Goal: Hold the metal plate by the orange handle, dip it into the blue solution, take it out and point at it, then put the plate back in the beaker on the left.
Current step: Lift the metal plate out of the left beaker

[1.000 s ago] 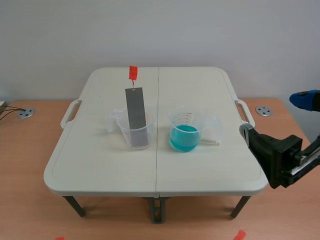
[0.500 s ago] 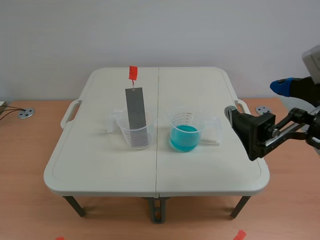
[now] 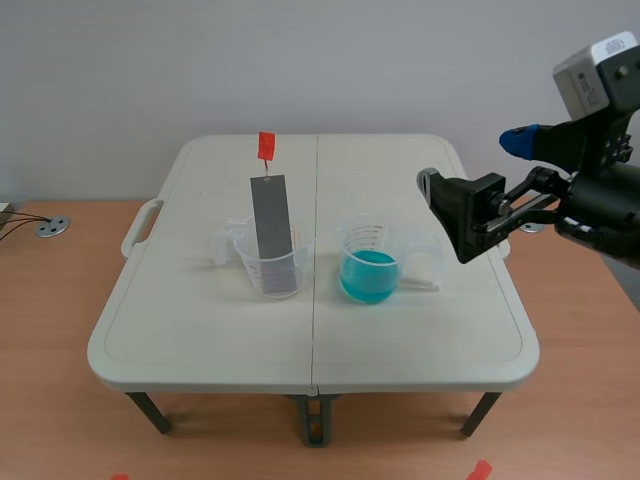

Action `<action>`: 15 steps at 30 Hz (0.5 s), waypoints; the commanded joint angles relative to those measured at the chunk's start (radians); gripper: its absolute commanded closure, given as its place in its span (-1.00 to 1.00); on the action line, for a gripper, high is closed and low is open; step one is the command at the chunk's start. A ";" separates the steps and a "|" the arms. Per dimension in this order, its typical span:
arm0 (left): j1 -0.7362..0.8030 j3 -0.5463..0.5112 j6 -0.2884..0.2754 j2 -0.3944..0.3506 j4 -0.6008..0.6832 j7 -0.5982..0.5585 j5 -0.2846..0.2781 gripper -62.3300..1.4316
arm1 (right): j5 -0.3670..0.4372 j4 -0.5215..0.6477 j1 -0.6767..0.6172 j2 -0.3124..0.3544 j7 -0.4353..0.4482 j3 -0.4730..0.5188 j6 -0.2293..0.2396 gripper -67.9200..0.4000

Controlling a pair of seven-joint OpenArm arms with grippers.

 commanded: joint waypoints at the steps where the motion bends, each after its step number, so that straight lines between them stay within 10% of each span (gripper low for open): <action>1: 0.001 -0.001 -0.002 0.004 0.010 -0.003 0.014 0.90 | 0.025 -0.006 0.044 0.005 0.016 -0.008 0.003 -0.95; 15: -0.003 -0.001 -0.002 0.002 0.010 -0.003 0.035 0.90 | 0.039 -0.238 0.273 -0.117 0.014 -0.105 0.090 -0.95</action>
